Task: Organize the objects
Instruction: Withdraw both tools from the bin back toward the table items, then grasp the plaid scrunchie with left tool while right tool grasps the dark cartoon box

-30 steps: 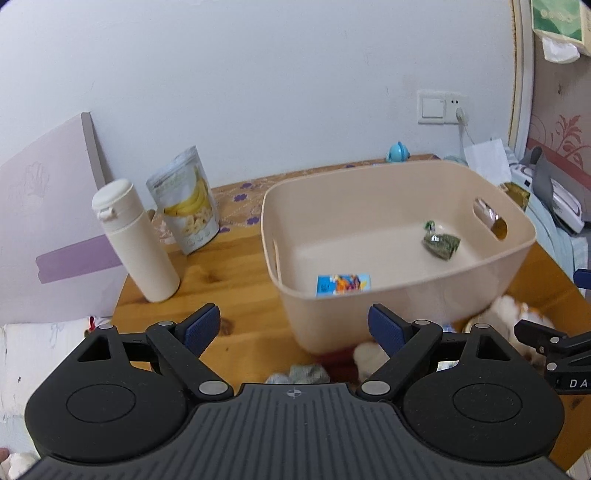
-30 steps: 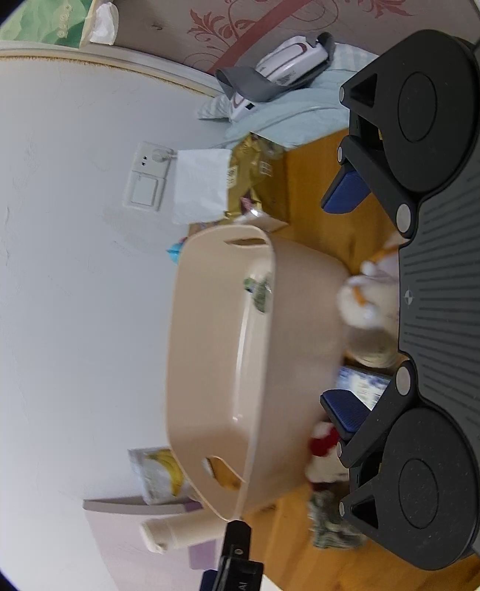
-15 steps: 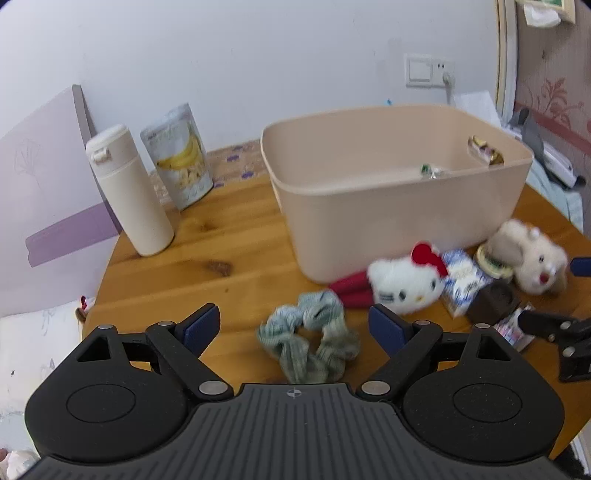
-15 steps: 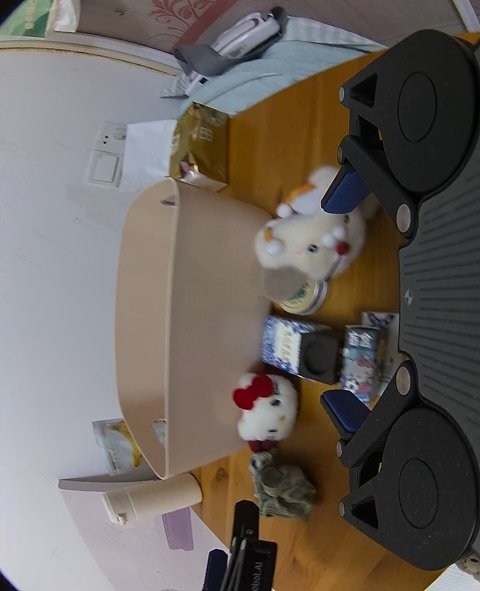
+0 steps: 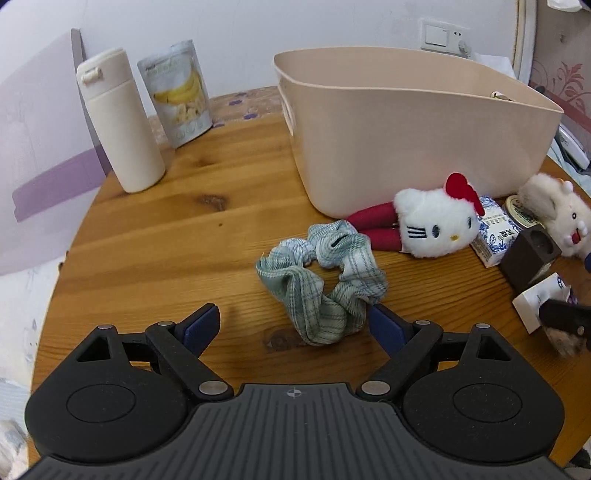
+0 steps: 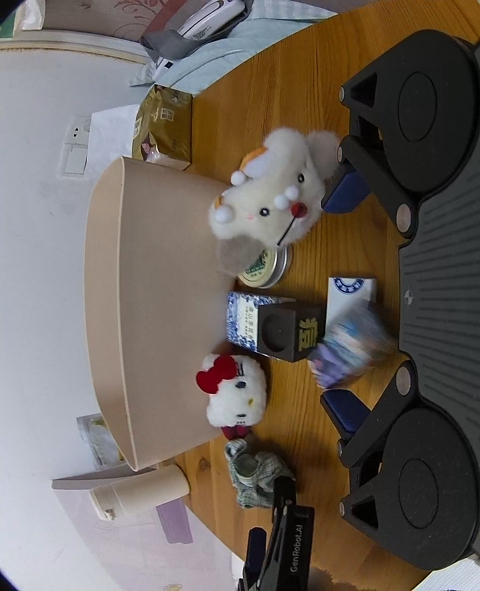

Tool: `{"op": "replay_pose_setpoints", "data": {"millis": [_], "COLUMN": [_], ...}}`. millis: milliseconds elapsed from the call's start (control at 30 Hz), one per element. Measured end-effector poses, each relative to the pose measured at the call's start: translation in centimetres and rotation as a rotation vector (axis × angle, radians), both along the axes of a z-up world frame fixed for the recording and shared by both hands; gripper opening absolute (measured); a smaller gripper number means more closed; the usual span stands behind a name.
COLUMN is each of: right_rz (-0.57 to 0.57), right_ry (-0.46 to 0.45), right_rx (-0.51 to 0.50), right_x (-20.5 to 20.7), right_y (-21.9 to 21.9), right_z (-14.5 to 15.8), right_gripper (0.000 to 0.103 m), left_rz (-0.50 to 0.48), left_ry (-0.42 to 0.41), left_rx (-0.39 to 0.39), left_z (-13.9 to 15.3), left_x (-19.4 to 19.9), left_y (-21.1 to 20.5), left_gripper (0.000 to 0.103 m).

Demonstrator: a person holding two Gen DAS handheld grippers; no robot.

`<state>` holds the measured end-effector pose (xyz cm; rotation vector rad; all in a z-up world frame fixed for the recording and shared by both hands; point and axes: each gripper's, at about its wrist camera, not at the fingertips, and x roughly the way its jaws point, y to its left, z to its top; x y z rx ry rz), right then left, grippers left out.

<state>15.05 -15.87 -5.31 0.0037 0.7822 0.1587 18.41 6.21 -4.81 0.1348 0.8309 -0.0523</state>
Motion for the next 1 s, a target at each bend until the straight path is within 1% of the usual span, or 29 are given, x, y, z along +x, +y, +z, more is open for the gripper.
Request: {"op": "replay_pose_setpoints", "data": {"millis": [133, 233, 400, 533, 667, 733, 767, 833, 867, 900, 933, 967, 1000], "right_rz": [0.005, 0.004, 0.014, 0.032, 0.043, 0.049, 0.054, 0.060, 0.063, 0.069, 0.073, 0.074, 0.079], "right_ry": [0.011, 0.017, 0.017, 0.047, 0.075, 0.065, 0.062, 0.052, 0.046, 0.038, 0.035, 0.031, 0.027], "right_rx": [0.001, 0.007, 0.013, 0.021, 0.004, -0.024, -0.029, -0.046, -0.058, -0.063, -0.060, -0.062, -0.062], "right_x": [0.1, 0.0, -1.4, -2.3, -2.8, -3.0, -3.1, -3.1, -3.1, -3.2, -3.2, -3.2, -3.2], "right_y": [0.3, 0.2, -0.3, -0.6, -0.3, 0.0, 0.1, 0.4, 0.5, 0.6, 0.6, 0.7, 0.7], "right_z": [-0.5, -0.8, -0.4, -0.6, -1.4, -1.5, -1.6, -1.6, -1.5, -1.5, -1.5, -1.4, -1.4], "right_gripper": [0.103, 0.103, 0.103, 0.103, 0.096, 0.095, 0.090, 0.083, 0.078, 0.072, 0.070, 0.066, 0.060], "left_rz": [0.005, 0.012, 0.021, 0.024, 0.026, 0.025, 0.025, 0.029, 0.029, 0.030, 0.033, 0.035, 0.038], "left_ry": [0.002, 0.011, -0.001, -0.003, -0.009, -0.007, -0.006, -0.011, -0.013, -0.014, -0.016, -0.019, -0.022], "left_rx": [-0.006, -0.026, -0.026, -0.056, -0.063, -0.080, -0.086, -0.085, -0.087, -0.090, -0.089, -0.089, -0.090], "left_z": [-0.4, -0.6, -0.8, -1.0, -1.2, -1.2, -1.1, -1.1, -1.0, -1.0, -0.9, -0.9, -0.9], "left_x": [0.3, 0.5, 0.7, 0.9, 1.0, 1.1, 1.1, 1.2, 1.3, 1.4, 1.3, 1.3, 1.3], "left_y": [0.0, 0.2, 0.0, 0.1, 0.0, 0.1, 0.1, 0.1, 0.2, 0.2, 0.2, 0.3, 0.3], "left_gripper": [0.089, 0.089, 0.089, 0.089, 0.085, 0.077, 0.075, 0.066, 0.063, 0.058, 0.053, 0.051, 0.045]}}
